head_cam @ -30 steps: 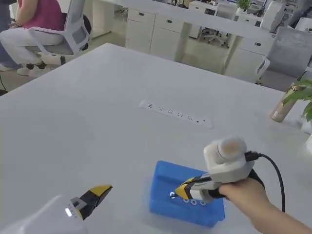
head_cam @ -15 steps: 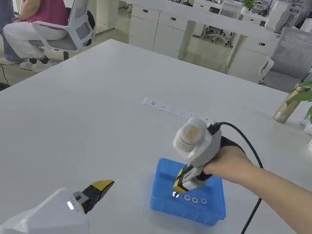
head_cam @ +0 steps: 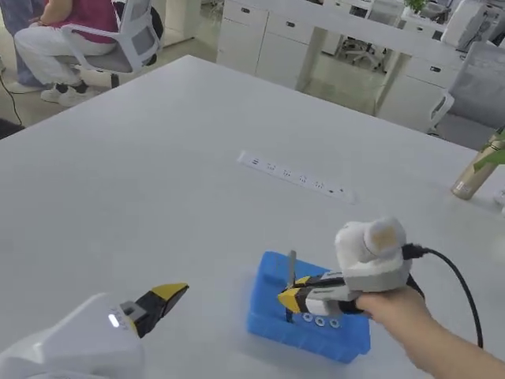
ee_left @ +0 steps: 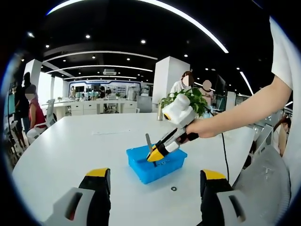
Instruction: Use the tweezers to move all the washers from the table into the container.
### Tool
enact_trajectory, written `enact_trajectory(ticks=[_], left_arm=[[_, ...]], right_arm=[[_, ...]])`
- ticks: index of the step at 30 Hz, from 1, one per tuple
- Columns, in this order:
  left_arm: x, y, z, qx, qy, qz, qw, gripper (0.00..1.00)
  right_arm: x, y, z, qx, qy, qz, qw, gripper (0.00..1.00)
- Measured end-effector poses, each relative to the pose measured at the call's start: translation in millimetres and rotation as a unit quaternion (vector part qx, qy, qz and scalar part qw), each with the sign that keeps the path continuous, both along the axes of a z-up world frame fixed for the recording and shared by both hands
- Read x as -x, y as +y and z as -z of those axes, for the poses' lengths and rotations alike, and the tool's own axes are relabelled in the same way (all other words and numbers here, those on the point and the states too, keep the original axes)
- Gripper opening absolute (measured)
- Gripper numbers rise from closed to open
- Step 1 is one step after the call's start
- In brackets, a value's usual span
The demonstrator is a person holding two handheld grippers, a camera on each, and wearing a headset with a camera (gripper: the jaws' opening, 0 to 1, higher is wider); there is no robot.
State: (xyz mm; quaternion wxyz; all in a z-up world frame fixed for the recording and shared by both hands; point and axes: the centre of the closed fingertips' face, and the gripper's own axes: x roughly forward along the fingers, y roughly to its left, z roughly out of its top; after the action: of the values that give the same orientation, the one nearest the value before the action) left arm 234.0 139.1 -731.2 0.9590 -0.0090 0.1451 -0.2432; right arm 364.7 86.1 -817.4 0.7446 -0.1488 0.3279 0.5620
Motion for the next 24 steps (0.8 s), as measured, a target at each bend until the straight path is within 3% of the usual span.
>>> enact_trajectory(ticks=[3, 6, 10, 15, 17, 24], left_arm=[[0.6, -1.8, 2.0, -0.004, 0.004, 0.005, 1.0, 0.79], [0.8, -2.6, 3.2, -0.006, 0.007, 0.008, 0.9999, 0.78], [0.7, -2.0, 3.6, -0.006, 0.008, 0.006, 0.9999, 0.78], [0.4, -0.4, 3.6, -0.005, 0.008, 0.002, 1.0, 0.78], [0.4, -0.2, 3.7, -0.006, 0.009, 0.001, 0.9999, 0.78], [0.4, -0.2, 3.0, -0.004, 0.007, 0.001, 1.0, 0.78]], right_arm=[[-1.1, -5.5, -1.4, 0.001, -0.018, 0.007, 0.9998, 0.04], [-7.8, -4.5, -2.3, -0.01, -0.008, 0.025, 0.9996, 0.04], [-10.3, 1.8, -9.4, -0.035, -0.016, 0.046, 0.9982, 0.04], [-11.4, 0.2, -4.4, -0.033, -0.014, 0.05, 0.9981, 0.04], [-9.6, 1.2, -7.6, -0.034, -0.02, 0.052, 0.9979, 0.04], [-15.7, -0.8, -29.8, -0.071, -0.023, 0.077, 0.9942, 0.04]])
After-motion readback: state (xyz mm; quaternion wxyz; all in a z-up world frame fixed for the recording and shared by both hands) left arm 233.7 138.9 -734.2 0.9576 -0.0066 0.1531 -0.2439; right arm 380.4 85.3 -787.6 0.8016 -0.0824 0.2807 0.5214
